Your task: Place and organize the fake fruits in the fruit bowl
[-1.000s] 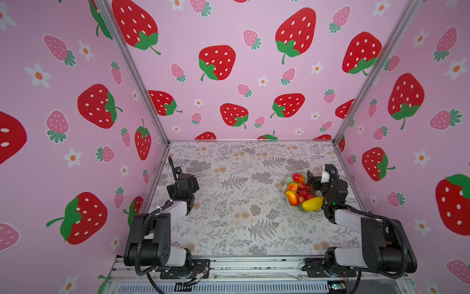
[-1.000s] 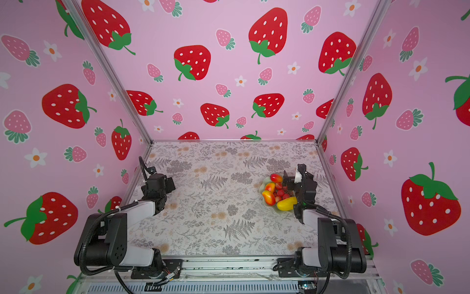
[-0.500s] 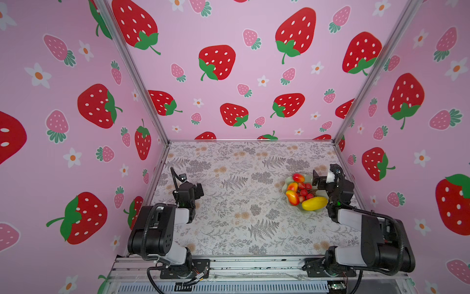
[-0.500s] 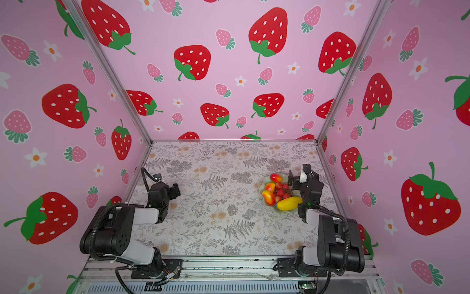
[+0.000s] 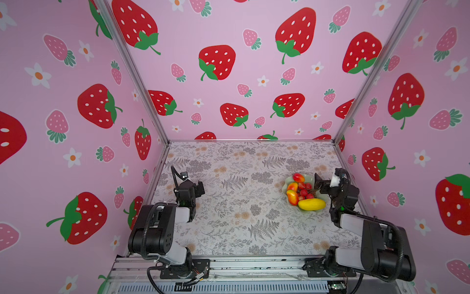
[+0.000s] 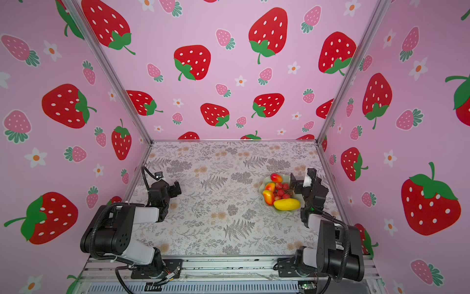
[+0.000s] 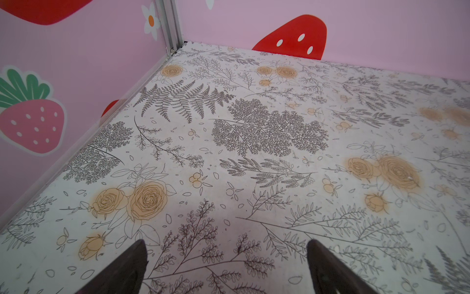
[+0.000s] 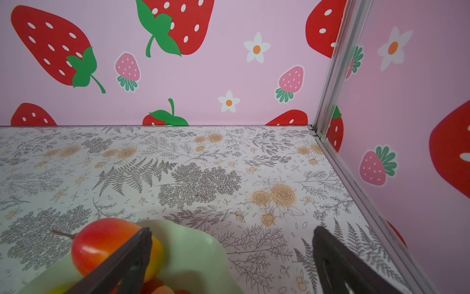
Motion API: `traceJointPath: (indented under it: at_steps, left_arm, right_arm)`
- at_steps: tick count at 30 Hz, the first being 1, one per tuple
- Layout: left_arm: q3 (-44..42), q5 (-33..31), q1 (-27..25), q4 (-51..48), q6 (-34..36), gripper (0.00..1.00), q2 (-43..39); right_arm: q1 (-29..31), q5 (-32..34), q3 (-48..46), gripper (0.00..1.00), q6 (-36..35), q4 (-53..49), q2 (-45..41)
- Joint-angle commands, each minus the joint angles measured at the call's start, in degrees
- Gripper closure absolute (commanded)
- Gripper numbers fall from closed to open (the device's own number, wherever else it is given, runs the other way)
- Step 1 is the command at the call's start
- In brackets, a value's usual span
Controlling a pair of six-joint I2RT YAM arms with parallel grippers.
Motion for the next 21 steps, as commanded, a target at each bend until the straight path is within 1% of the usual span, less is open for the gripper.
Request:
traceJointPath:
  at_steps: [1, 3, 5, 7, 10, 12, 21]
  left_arm:
    - [1.7, 0.1, -0.1, 1.6, 0.7, 0.01, -0.2]
    - [1.7, 0.0, -0.1, 1.6, 0.8, 0.01, -0.2]
    - [1.7, 0.0, -0.2, 1.6, 0.8, 0.01, -0.2]
    - [1.6, 0.0, -0.2, 1.6, 0.7, 0.01, -0.2]
    - [1.7, 0.0, -0.3, 1.7, 0.7, 0.01, -0.3]
    - [1.7, 0.0, -0.2, 1.7, 0.8, 0.01, -0.3]
    - [1.7, -0.1, -0.2, 1.7, 0.7, 0.01, -0.3]
  right_arm:
    - [0.0, -0.7, -1.1, 0.01, 1.4, 3.0, 1.6]
    - [0.4, -1.9, -2.6, 0.01, 1.9, 8.4, 3.8]
    - [1.9, -0.4, -4.4, 0.01, 0.2, 13.9, 5.8]
    - [3.4, 1.1, -4.5, 0.01, -1.5, 15.1, 7.2]
    - [5.0, 1.7, -3.9, 0.01, -3.2, 16.1, 9.9]
    - [5.5, 2.4, -3.6, 0.01, -3.3, 17.2, 11.3]
    - [7.2, 6.0, 0.8, 0.01, -4.3, 9.9, 12.4]
